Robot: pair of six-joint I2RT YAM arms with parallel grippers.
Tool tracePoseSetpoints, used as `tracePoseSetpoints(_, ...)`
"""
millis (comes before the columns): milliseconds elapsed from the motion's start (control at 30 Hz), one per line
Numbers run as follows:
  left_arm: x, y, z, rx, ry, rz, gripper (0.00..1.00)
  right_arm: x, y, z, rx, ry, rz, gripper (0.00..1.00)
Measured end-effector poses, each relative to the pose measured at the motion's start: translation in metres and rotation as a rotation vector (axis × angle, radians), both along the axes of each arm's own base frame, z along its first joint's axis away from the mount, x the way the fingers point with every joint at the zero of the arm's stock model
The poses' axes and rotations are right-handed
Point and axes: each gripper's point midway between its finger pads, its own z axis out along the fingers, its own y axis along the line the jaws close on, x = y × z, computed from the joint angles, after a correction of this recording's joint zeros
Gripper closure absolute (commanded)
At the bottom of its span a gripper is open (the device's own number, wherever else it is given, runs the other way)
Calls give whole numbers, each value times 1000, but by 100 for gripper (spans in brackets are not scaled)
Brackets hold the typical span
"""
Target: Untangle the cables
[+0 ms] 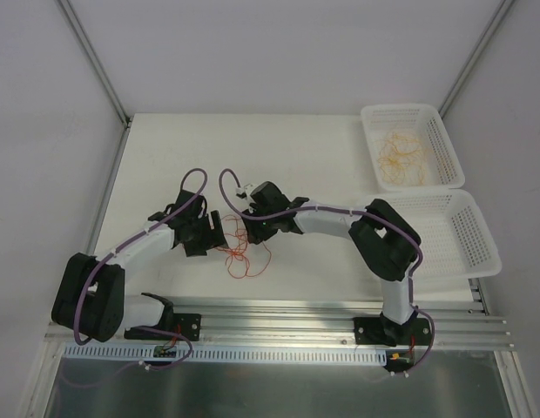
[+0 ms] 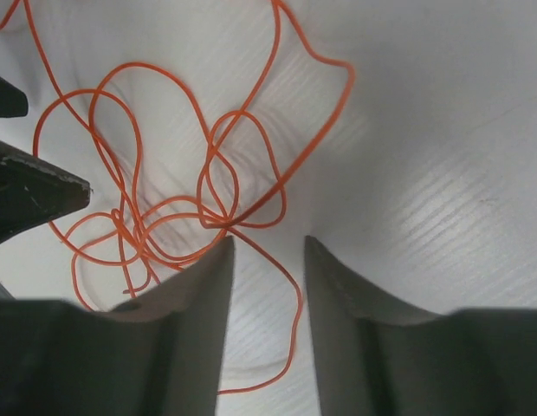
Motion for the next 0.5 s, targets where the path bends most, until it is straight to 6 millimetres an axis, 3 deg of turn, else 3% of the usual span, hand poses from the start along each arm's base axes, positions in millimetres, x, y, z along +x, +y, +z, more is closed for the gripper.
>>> tracePoseSetpoints(33, 0, 0, 0, 3, 1, 3, 29, -2, 0, 0, 0, 4, 11, 77)
tracePoseSetpoints(133, 3, 3, -2, 18, 1, 18, 30, -7, 0, -1, 1, 7, 31, 97)
tracePoseSetpoints(267, 7, 6, -4, 39, -1, 36, 31, -25, -21, 8, -30, 19, 44, 99)
tracePoseSetpoints(367, 12, 8, -3, 54, -6, 49, 33, -33, -35, 42, -18, -12, 52, 99)
tracePoseSetpoints(500, 19, 10, -5, 76, -2, 78, 34, -36, -48, 113, 63, -124, 59, 99)
